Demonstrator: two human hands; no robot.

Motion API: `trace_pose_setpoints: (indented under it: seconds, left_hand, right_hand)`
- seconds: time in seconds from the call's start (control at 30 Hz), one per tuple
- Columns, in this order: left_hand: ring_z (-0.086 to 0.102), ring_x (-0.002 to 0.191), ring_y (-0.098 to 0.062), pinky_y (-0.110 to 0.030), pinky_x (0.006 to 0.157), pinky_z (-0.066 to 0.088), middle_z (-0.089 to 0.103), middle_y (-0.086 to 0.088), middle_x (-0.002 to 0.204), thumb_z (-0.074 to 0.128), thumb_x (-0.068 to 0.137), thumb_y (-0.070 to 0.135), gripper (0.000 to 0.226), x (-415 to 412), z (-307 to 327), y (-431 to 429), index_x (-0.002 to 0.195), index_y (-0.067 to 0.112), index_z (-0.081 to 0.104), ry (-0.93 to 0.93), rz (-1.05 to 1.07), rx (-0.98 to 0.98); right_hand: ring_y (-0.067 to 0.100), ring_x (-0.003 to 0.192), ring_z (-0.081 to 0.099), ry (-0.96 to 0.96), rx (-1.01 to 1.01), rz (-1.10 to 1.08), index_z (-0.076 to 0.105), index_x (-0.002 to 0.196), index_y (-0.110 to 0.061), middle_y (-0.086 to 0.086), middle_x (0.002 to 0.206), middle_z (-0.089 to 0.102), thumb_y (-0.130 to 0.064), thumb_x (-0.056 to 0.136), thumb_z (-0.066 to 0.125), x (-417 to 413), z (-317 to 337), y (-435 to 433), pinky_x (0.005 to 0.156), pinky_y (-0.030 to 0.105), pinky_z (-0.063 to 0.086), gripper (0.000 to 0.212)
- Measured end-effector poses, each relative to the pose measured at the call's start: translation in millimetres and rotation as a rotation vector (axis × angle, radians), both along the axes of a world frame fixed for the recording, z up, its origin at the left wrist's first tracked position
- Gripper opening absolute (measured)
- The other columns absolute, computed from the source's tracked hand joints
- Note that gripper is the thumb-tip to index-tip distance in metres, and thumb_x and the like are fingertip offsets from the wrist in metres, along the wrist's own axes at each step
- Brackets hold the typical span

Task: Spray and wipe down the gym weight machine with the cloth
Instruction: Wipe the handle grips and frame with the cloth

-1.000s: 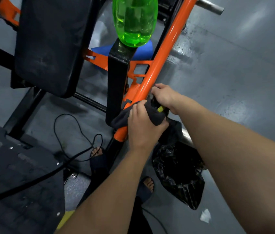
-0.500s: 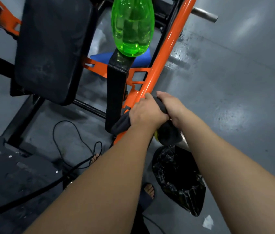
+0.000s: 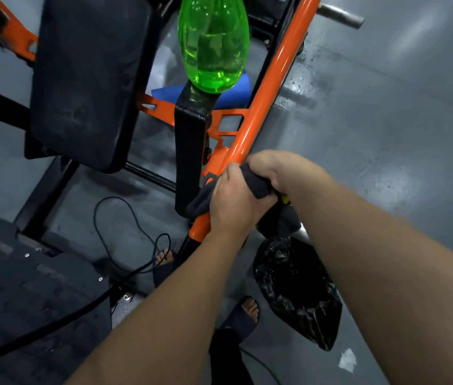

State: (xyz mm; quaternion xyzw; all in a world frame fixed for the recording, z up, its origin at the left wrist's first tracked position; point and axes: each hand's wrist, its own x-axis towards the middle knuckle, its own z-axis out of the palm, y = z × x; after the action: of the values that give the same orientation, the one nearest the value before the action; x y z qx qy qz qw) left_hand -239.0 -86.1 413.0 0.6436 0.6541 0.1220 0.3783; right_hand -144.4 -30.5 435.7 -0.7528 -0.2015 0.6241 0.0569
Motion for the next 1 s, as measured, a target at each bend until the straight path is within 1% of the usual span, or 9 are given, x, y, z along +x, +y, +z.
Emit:
trace_pose_setpoints:
  seconds: [0.13, 0.3, 0.53, 0.63, 0.73, 0.8, 0.87, 0.93, 1.0]
  left_hand:
    - [0.060, 0.111, -0.021, -0.042, 0.090, 0.055, 0.059, 0.002, 0.109, 0.081, 0.068, 0.047, 0.060, -9, -3, -27, 0.111, 0.022, 0.047, -0.159, 0.132, 0.076]
    - [0.057, 0.109, -0.014, -0.041, 0.093, 0.053, 0.055, 0.005, 0.110, 0.088, 0.066, 0.032, 0.065, -22, -12, -46, 0.114, 0.022, 0.046, -0.266, 0.233, 0.089]
    - [0.046, 0.099, -0.004, -0.032, 0.087, 0.052, 0.049, 0.010, 0.105, 0.087, 0.068, 0.036, 0.062, -33, -8, -71, 0.106, 0.031, 0.038, -0.129, 0.192, -0.004]
    - [0.052, 0.114, -0.017, -0.039, 0.103, 0.045, 0.055, 0.003, 0.116, 0.082, 0.070, 0.051, 0.070, -32, -7, -52, 0.121, 0.023, 0.043, 0.021, 0.075, 0.035]
    - [0.034, 0.139, -0.026, -0.049, 0.121, 0.021, 0.041, -0.004, 0.144, 0.074, 0.064, 0.078, 0.109, -24, -1, -34, 0.142, 0.015, 0.032, 0.142, -0.009, 0.045]
    - [0.018, 0.148, -0.029, -0.056, 0.124, 0.011, 0.022, -0.006, 0.156, 0.069, 0.057, 0.088, 0.131, -17, 7, -21, 0.153, 0.015, 0.017, 0.147, -0.050, 0.042]
    - [0.016, 0.150, -0.031, -0.060, 0.123, 0.006, 0.019, -0.009, 0.162, 0.070, 0.062, 0.084, 0.137, -7, 10, -6, 0.160, 0.013, 0.005, 0.219, -0.165, 0.051]
    - [0.033, 0.144, -0.032, -0.056, 0.120, 0.015, 0.034, -0.012, 0.157, 0.072, 0.071, 0.076, 0.131, 5, 11, 4, 0.161, 0.008, 0.007, 0.332, -0.264, 0.036]
    - [0.050, 0.131, -0.030, -0.045, 0.111, 0.034, 0.049, -0.012, 0.144, 0.075, 0.074, 0.070, 0.118, 11, 8, 7, 0.156, 0.002, 0.023, 0.357, -0.260, 0.092]
  right_hand:
    - [0.021, 0.061, 0.049, -0.015, -0.004, 0.063, 0.053, 0.072, -0.010, 0.009, 0.071, 0.054, -0.013, 0.108, 0.040, 3, 8, 3, 0.050, 0.027, 0.036, 0.038]
    - [0.027, 0.065, 0.051, -0.058, 0.004, 0.063, 0.052, 0.080, -0.006, 0.015, 0.079, 0.054, -0.019, 0.110, 0.038, 2, -5, 12, 0.058, 0.034, 0.045, 0.035]
    - [0.028, 0.083, 0.059, -0.154, 0.048, -0.076, 0.053, 0.081, -0.006, 0.011, 0.078, 0.053, -0.013, 0.106, 0.037, 14, -25, 21, 0.068, 0.036, 0.048, 0.030]
    - [0.029, 0.075, 0.060, -0.162, 0.064, -0.119, 0.059, 0.075, -0.009, 0.014, 0.084, 0.064, -0.018, 0.102, 0.041, 18, -40, 22, 0.069, 0.031, 0.050, 0.034]
    - [0.033, 0.109, 0.064, -0.281, 0.079, -0.090, 0.074, 0.106, -0.008, 0.016, 0.125, 0.068, -0.032, 0.094, 0.037, 26, -59, 22, 0.099, 0.038, 0.050, 0.046]
    - [0.035, 0.118, 0.060, -0.404, 0.085, -0.055, 0.070, 0.124, -0.012, 0.015, 0.134, 0.063, -0.047, 0.086, 0.032, 22, -45, 14, 0.106, 0.043, 0.044, 0.064]
    - [0.039, 0.120, 0.059, -0.465, 0.103, 0.057, 0.068, 0.125, -0.013, 0.018, 0.132, 0.063, -0.057, 0.083, 0.032, 17, -36, 5, 0.106, 0.048, 0.045, 0.071]
    - [0.040, 0.121, 0.058, -0.413, 0.089, 0.141, 0.055, 0.139, -0.012, 0.017, 0.133, 0.062, -0.067, 0.087, 0.039, 15, -36, -3, 0.105, 0.048, 0.045, 0.078]
    - [0.041, 0.131, 0.050, -0.399, 0.061, 0.188, 0.024, 0.157, -0.012, 0.018, 0.138, 0.056, -0.073, 0.088, 0.045, 17, -33, -7, 0.111, 0.048, 0.039, 0.095]
